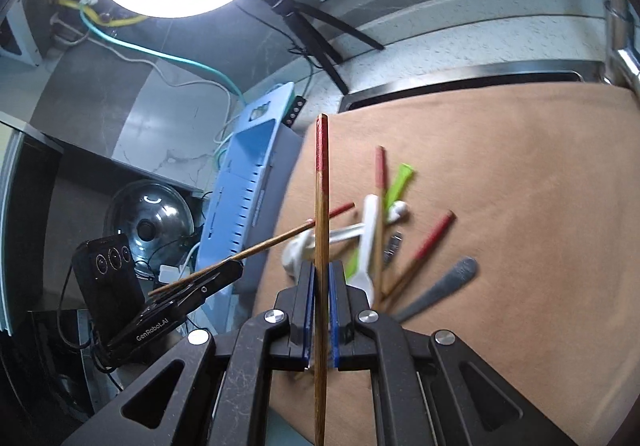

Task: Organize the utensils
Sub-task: 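Lift the chopsticks with the right tool and carry them toward the blue drainer, then lower the chopsticks into the blue drainer and open the right tool, then close the left tool on the white ceramic spoon's handle, then carry the white spoon into the blue drainer and open the left tool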

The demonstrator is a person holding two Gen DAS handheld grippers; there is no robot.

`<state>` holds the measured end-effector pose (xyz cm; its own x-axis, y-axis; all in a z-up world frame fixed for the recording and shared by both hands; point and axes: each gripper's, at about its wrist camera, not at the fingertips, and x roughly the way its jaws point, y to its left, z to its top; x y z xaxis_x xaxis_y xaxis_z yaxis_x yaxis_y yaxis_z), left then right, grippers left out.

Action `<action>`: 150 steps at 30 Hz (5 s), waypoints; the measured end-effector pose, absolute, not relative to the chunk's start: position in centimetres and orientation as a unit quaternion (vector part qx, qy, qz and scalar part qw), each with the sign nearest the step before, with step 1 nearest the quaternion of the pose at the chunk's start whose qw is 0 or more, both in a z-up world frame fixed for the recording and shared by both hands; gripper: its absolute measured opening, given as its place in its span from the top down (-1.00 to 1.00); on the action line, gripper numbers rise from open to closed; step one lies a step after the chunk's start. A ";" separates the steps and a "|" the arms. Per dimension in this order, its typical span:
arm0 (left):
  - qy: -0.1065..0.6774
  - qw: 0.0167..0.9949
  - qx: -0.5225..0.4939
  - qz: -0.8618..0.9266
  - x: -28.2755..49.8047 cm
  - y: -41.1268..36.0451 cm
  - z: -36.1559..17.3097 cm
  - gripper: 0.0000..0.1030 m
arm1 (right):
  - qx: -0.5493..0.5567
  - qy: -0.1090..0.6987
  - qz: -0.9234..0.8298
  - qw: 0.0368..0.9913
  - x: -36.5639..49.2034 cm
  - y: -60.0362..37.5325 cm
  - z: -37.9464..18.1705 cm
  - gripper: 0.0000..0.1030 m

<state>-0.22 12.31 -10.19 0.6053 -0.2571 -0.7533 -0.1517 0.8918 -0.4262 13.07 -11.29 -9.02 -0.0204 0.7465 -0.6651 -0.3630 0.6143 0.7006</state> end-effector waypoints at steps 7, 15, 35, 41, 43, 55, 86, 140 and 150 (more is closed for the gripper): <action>0.418 0.879 -0.229 -0.014 -1.3 15.0 -8.6 0.90 | 0.141 0.585 0.427 0.675 12.2 -6.7 -8.6 0.88; 0.380 0.895 -0.233 0.023 -2.0 18.7 -6.5 0.90 | 0.120 0.579 0.444 0.673 12.1 -2.5 -7.4 0.88; 0.381 0.887 -0.233 0.121 1.8 27.6 -10.3 0.90 | 0.125 0.628 0.423 0.641 14.3 11.3 -11.7 0.88; 0.384 0.885 -0.232 0.121 2.7 27.8 -10.9 0.90 | 0.141 0.644 0.412 0.629 14.8 12.6 -13.1 0.88; 0.389 0.883 -0.227 0.129 2.7 27.7 -10.9 0.88 | 0.141 0.644 0.412 0.629 15.0 12.7 -13.0 0.81; 0.398 0.878 -0.219 0.152 0.4 27.1 -10.3 0.45 | 0.121 0.631 0.426 0.636 14.6 12.6 -12.0 0.62; 0.406 0.897 -0.162 0.061 -5.3 14.1 -6.4 0.18 | 0.029 0.498 0.461 0.734 12.1 -3.1 -4.7 -0.05; 0.475 0.869 -0.138 0.013 -8.3 5.7 -14.8 0.34 | -0.035 0.620 0.477 0.622 8.9 0.8 -14.2 0.76; 0.444 0.884 -0.144 0.025 -8.3 9.3 -11.5 0.34 | -0.021 0.589 0.503 0.633 9.3 4.3 -10.0 0.79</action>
<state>-8.25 9.31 -11.48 0.6047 -0.0840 -0.7920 -0.1710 0.9576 -0.2321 9.30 4.26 -9.96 -0.1989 0.6108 -0.7664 -0.6613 0.4934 0.5649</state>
